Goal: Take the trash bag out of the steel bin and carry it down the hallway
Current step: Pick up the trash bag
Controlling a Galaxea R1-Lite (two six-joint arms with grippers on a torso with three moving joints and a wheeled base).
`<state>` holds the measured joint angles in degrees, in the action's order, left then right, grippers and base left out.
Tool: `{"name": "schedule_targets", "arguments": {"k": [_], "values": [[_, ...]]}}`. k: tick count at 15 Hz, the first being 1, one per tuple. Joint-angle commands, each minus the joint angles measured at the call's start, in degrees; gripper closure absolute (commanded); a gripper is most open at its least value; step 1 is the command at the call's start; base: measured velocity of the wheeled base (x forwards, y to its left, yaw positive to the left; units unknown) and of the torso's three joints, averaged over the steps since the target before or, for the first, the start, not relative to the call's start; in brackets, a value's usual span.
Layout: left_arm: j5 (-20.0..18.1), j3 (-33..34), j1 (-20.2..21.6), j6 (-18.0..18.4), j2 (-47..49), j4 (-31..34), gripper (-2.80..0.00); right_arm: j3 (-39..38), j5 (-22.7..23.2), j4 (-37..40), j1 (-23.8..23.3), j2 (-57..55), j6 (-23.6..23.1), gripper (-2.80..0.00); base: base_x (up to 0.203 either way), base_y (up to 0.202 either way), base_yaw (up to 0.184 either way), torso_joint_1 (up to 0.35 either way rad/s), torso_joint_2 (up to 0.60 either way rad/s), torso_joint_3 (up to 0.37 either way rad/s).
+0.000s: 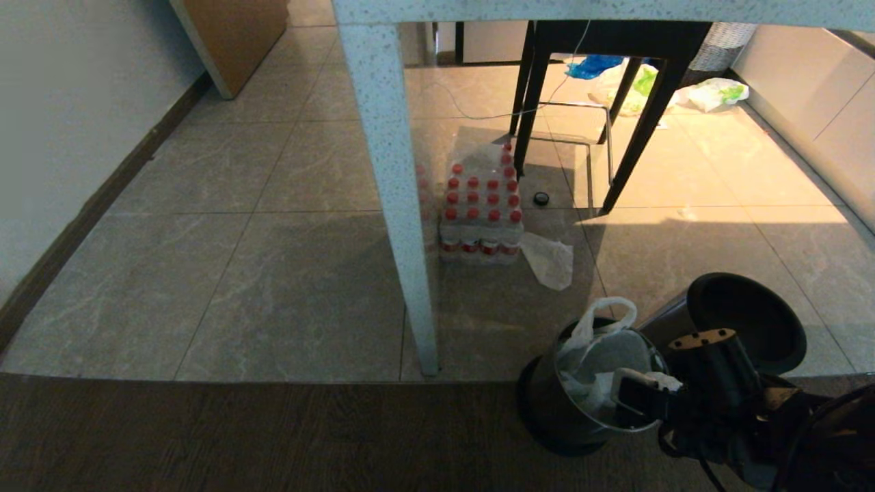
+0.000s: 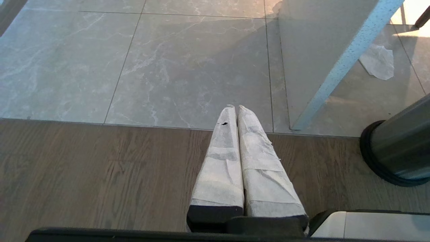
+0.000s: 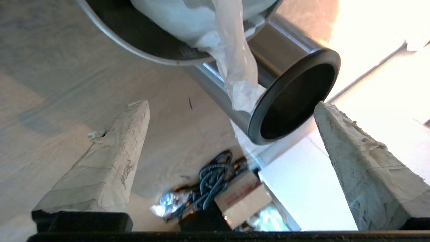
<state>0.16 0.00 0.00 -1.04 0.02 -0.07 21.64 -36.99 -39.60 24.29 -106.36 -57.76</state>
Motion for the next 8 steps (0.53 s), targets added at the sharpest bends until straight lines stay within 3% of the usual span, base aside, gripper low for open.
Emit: {"name": "schedule_targets", "arguments": {"k": [1, 8], "values": [[0.0, 0.0, 0.0, 0.0, 0.0, 0.0, 0.00, 1.9, -0.6, -0.6, -0.4, -2.7, -0.1, -2.80, 0.000, 0.000, 0.000, 0.000, 0.00, 0.000], [0.0, 0.0, 0.0, 0.0, -0.1, 0.0, 0.00, 9.6, -0.3, -13.0, -0.7, -12.1, 0.3, -2.80, 0.000, 0.000, 0.000, 0.000, 0.00, 0.000]]}}
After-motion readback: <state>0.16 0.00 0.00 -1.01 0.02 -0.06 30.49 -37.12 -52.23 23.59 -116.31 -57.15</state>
